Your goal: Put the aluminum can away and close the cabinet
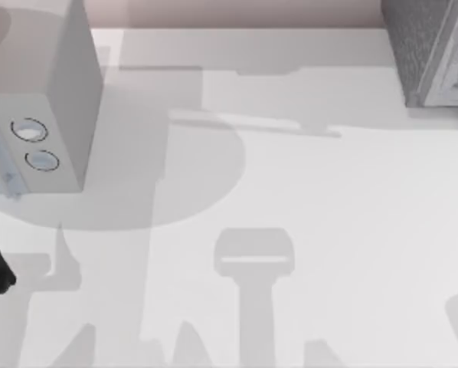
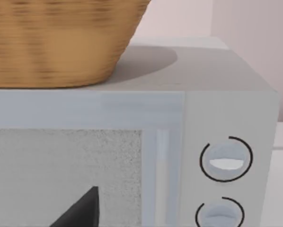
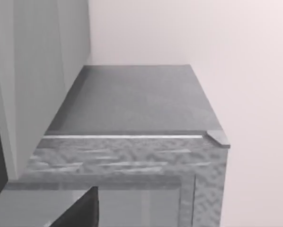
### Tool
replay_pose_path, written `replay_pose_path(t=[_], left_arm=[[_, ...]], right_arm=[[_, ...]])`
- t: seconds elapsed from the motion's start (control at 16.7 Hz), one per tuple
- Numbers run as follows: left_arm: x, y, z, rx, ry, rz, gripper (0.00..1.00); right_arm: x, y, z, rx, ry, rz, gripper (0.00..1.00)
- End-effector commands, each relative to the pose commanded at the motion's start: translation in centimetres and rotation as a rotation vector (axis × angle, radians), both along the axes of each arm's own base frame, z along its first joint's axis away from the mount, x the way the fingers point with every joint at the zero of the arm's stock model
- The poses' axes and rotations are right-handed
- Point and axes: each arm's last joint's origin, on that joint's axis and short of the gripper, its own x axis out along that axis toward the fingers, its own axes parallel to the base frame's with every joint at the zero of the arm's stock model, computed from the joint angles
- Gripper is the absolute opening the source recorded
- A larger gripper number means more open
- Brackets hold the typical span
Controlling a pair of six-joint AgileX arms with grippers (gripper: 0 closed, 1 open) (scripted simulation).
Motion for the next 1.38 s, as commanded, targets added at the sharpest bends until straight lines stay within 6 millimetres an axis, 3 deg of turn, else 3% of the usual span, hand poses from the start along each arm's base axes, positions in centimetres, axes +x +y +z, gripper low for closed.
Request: replay_pose_path(t=[0.3, 0.78, 1.08, 1.38], left_arm=[[0.0, 0.0, 0.0, 0.000, 0.000, 0.000, 1.00], [0.0, 0.0, 0.0, 0.000, 0.000, 0.000, 1.00], [0.0, 0.0, 0.0, 0.000, 0.000, 0.000, 1.00], [0.0, 0.0, 0.0, 0.000, 0.000, 0.000, 1.00]], right_arm=[[3.4, 2.4, 0.2, 0.004, -0.001, -0.027, 1.00], [8.7, 10.3, -0.1, 0.009, 0.009, 0.043, 1.00], [10.0, 14.3, -0.2, 0.008, 0.017, -0.024, 1.00], [10.1, 19.8, 0.2, 0.006, -0.002, 0.028, 1.00]])
